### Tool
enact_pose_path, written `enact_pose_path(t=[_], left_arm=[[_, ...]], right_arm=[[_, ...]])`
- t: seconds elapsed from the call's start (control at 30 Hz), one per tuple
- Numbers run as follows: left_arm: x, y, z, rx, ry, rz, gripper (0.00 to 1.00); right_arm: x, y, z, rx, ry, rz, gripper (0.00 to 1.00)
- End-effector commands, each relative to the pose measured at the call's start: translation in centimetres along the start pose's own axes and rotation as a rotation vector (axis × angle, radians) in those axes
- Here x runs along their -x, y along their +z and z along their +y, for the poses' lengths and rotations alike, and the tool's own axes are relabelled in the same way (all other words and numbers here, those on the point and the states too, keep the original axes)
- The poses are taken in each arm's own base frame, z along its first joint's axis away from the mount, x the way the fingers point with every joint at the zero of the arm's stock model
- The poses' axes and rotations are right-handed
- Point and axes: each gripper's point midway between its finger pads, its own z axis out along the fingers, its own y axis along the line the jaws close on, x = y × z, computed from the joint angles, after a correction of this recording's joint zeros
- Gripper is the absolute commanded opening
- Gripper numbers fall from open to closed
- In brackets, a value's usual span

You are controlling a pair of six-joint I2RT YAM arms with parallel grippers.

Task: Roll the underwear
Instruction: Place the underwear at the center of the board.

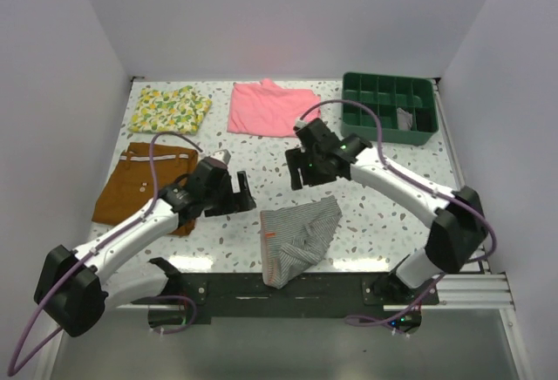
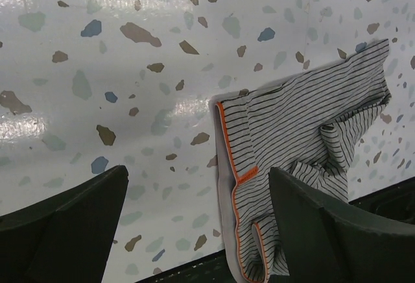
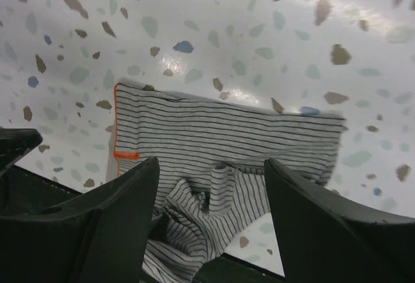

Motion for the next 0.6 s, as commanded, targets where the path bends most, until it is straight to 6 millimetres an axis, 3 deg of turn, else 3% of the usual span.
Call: enact_pose_path(t=[0.0, 0.17, 0.57], left_arm=[[0.2, -1.2, 0.8, 0.058, -0.046, -0.022, 0.95], [1.7, -2.3, 1.7, 0.127, -0.041, -0.084, 0.95], [2.4, -2.0, 1.6, 0.146, -0.028, -0.09, 0.95]], right_arm=[[-2.1, 2.0, 3.7, 0.214, -0.062, 0.098, 0.72], [-5.3, 5.0, 4.2, 0.265, -0.086, 0.224, 0.72], [-6.7, 8.9, 5.2, 0.197, -0.139, 0.293, 0.73]])
